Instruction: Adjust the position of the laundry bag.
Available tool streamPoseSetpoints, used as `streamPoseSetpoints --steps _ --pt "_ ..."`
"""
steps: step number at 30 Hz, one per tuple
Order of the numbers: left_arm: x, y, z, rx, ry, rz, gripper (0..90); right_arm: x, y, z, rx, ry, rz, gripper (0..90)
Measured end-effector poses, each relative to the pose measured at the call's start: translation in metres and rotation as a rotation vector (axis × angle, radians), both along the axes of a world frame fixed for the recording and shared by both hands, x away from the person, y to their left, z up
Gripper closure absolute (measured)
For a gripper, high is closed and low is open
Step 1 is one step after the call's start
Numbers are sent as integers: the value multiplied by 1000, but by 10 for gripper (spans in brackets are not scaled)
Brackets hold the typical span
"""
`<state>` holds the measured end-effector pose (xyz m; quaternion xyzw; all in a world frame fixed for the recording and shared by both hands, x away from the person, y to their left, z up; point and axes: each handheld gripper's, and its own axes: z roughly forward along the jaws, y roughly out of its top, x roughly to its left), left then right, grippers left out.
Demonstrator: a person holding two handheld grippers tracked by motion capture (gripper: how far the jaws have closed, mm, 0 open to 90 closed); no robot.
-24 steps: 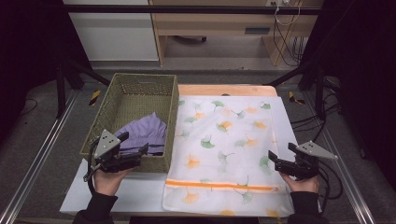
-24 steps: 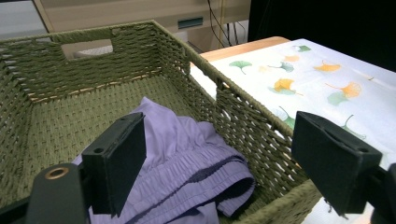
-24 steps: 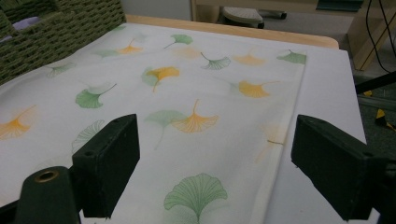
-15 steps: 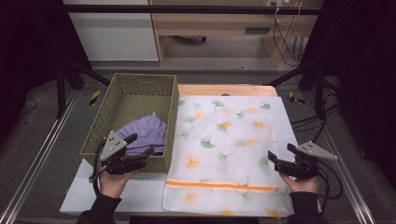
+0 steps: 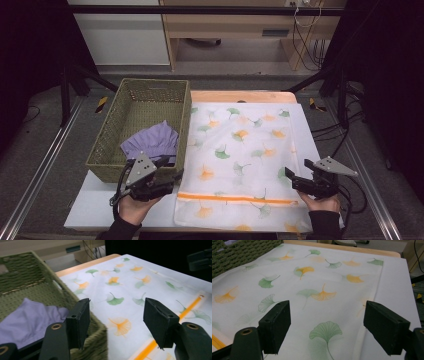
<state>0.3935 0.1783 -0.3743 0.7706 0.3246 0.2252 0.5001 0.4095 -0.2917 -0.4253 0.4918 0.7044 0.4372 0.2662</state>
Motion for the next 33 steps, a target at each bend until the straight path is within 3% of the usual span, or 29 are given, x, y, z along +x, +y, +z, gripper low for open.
streamPoseSetpoints --steps 7,10,11,14,19,22,25,27,28,30,33 --pt "-15 -13 -9 39 30 -57 425 -1 2 -2 -2 10 16 237" --pt "-23 -15 -20 69 75 -67 444 0 3 -3 5 31 33 248" --pt "-23 -15 -20 69 75 -67 450 0 3 -3 5 31 33 248" --pt "-25 -15 -32 93 124 -56 462 -1 4 -5 -7 45 40 273" --pt "-26 -12 -46 127 162 -50 476 -1 -3 -13 33 60 30 298" --pt "-25 -8 -64 148 220 -32 497 0 -4 -16 -25 81 13 324" --pt "-25 -7 -71 173 238 -22 503 0 -3 -17 -37 82 16 335" --pt "-23 -6 -77 191 260 -8 502 0 -5 -20 -16 79 12 360" --pt "-22 -6 -82 200 283 -1 503 1 -10 -25 -4 104 -10 373" --pt "-21 -7 -87 206 302 -6 505 2 -14 -29 -14 114 -36 386" --pt "-20 -9 -90 215 308 -10 513 2 -18 -33 1 126 -52 401"
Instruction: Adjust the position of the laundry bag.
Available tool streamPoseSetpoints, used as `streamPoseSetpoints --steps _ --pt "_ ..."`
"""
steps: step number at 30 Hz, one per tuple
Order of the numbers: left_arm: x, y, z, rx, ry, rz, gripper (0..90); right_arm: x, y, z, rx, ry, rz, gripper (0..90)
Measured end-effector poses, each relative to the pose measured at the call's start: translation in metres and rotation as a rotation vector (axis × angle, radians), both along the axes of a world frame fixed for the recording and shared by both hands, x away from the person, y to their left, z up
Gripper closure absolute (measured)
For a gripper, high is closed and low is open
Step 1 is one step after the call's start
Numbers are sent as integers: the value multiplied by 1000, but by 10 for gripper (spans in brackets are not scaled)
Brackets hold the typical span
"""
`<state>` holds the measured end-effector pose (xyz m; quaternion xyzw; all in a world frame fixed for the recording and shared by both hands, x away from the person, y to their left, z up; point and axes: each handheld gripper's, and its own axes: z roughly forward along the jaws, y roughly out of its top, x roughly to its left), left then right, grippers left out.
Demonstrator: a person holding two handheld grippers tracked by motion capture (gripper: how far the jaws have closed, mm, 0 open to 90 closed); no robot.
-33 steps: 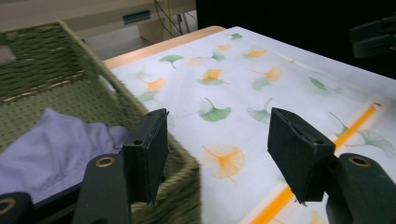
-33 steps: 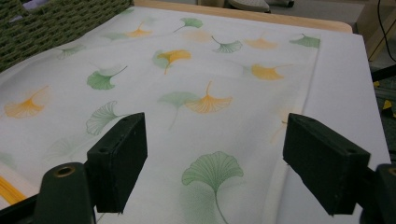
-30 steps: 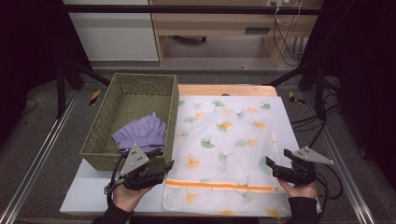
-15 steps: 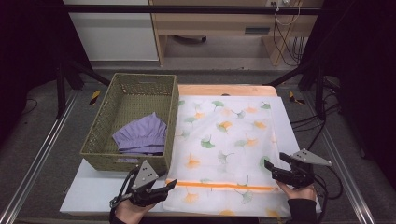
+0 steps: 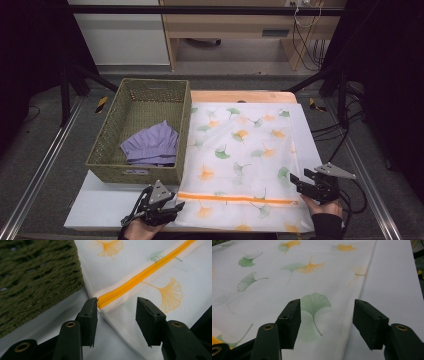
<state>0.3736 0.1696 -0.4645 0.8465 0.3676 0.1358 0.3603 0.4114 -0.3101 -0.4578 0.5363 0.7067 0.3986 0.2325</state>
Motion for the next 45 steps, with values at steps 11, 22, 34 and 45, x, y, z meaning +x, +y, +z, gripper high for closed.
streamPoseSetpoints --steps 11,22,34,45 --pt "2 -3 -8 42 29 -16 679 7 -2 -14 -72 77 -42 487" --pt "2 -2 -8 53 16 -14 867 11 0 -17 -104 171 -61 726" --pt "11 -10 -10 45 -15 -26 875 32 -9 -12 -85 166 -68 883" --pt "6 -11 -9 33 -52 -26 848 34 -13 -16 -68 118 -61 783"
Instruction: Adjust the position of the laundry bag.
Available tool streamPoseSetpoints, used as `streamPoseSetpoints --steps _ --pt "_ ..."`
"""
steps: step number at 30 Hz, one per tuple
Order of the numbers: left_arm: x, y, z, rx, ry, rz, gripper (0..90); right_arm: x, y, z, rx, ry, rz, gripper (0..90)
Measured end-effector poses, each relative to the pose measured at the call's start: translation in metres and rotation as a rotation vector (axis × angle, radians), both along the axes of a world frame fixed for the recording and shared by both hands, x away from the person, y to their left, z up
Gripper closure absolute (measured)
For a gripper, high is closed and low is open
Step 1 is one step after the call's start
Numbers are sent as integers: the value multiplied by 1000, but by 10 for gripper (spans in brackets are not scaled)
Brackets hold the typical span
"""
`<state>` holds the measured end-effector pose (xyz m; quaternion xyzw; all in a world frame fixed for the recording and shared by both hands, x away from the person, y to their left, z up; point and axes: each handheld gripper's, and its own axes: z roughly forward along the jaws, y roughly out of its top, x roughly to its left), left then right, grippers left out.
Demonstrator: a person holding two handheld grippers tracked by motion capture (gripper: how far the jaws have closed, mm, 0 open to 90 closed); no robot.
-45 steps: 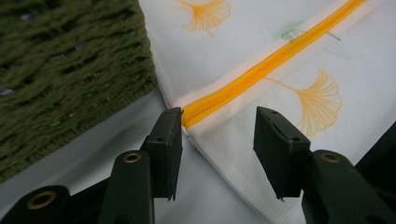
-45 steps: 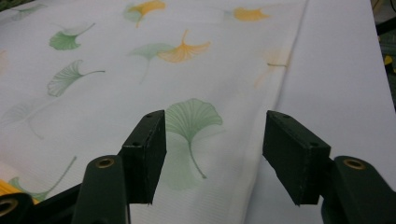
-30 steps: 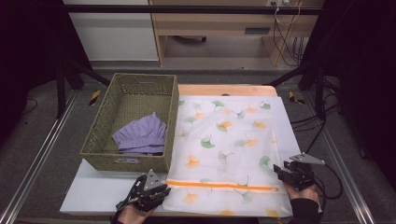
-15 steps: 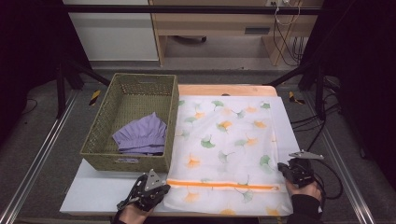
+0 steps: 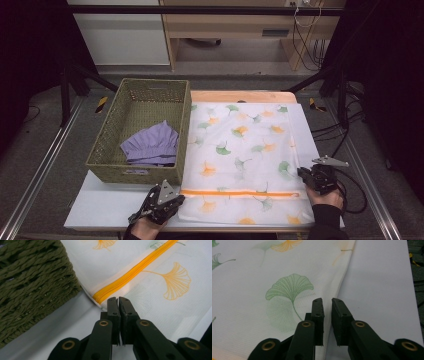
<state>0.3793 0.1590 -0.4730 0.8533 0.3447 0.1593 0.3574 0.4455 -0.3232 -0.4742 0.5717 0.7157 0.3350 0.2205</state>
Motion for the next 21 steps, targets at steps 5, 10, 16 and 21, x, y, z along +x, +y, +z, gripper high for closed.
streamPoseSetpoints --steps 5,10,16,21 --pt "-5 0 7 -35 -46 -20 747 -5 0 4 4 -43 0 642" --pt "-7 -8 16 -60 -86 -50 618 -19 1 9 26 -115 -3 479" --pt "-7 -20 22 -67 -120 -83 521 -32 5 12 72 -120 -20 400" --pt "-1 -32 29 -90 -133 -99 473 -41 7 15 93 -148 -30 391"
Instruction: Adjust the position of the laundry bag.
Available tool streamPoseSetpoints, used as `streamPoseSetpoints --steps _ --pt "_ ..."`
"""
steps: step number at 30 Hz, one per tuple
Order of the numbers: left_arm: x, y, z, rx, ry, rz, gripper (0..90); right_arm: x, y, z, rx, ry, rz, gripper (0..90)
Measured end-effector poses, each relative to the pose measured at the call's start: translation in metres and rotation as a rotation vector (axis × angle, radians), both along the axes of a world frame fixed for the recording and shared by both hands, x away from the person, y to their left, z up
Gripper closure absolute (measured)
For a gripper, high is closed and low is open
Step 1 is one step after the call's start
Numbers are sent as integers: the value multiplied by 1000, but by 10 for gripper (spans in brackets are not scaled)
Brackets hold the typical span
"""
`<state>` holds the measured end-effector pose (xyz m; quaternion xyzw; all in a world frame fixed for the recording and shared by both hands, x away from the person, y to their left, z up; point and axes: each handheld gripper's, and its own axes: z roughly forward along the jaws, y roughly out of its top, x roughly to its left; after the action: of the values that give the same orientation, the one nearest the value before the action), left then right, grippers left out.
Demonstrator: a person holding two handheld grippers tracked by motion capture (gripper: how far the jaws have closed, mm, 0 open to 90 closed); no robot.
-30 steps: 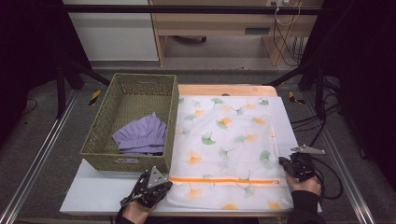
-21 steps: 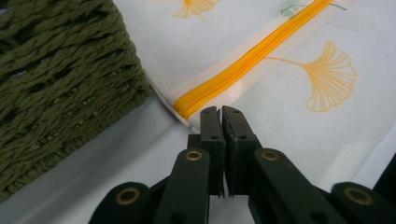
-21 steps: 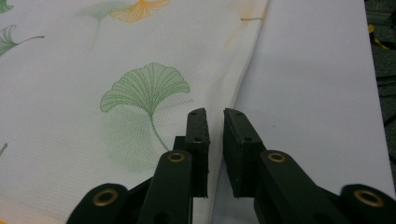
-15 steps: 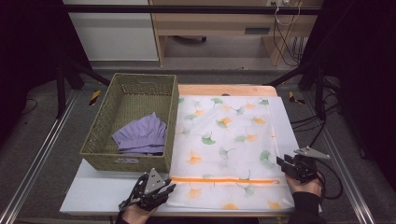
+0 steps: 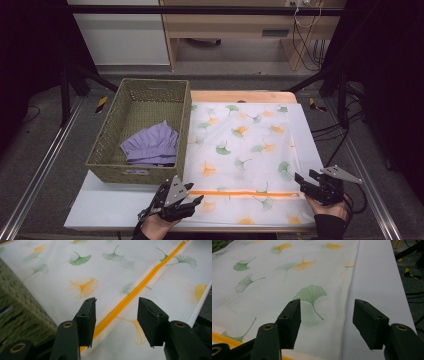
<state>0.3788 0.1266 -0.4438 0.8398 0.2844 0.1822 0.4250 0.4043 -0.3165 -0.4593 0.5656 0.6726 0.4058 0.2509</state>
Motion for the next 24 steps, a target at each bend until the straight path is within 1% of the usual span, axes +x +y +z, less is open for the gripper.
streamPoseSetpoints --steps 1,2,3,4,5,8,10,11,12,13,14,15,16,17,18,19,20,22,23,24 --pt "3 -6 1 -1 2 -1 464 -1 1 0 2 3 0 380" --pt "3 -6 1 -1 2 -1 456 -1 1 0 2 3 0 380" --pt "7 -13 0 -5 0 -9 448 -1 1 -1 -9 19 0 384" --pt "7 -13 0 -5 0 -9 440 -1 1 -1 -9 19 0 384" --pt "9 -16 0 -3 0 -8 434 -2 2 -2 -23 30 -2 397" --pt "14 -26 0 -8 7 -18 428 -4 2 -2 -26 25 -3 399" --pt "16 -32 0 -10 1 -28 420 -6 2 -2 -30 12 4 405" --pt "17 -39 1 -9 -12 -33 411 -9 3 -2 -45 8 7 406" --pt "17 -39 1 -9 -12 -33 407 -9 3 -2 -45 8 7 406" --pt "18 -45 1 -8 -19 -42 403 -10 6 -3 -49 9 25 403" --pt "18 -45 1 -8 -19 -42 399 -10 6 -3 -49 9 25 403" --pt "18 -48 1 -8 -19 -42 395 -10 9 -3 -58 13 37 397" --pt "19 -50 1 -8 -19 -44 395 -10 9 -3 -58 13 37 397" --pt "20 -56 2 -12 -24 -48 389 -10 11 -4 -65 15 47 393" --pt "20 -56 2 -12 -24 -48 386 -10 11 -4 -65 15 47 393" --pt "20 -62 3 -12 -27 -57 384 -10 12 -4 -64 22 51 391" --pt "20 -62 3 -12 -27 -57 382 -10 12 -4 -64 22 51 391" --pt "21 -68 3 -9 -33 -61 381 -11 11 -4 -58 27 46 390" --pt "21 -74 4 -8 -35 -71 381 -11 9 -4 -40 36 38 391" --pt "21 -74 4 -8 -35 -71 381 -11 9 -4 -40 36 38 391"
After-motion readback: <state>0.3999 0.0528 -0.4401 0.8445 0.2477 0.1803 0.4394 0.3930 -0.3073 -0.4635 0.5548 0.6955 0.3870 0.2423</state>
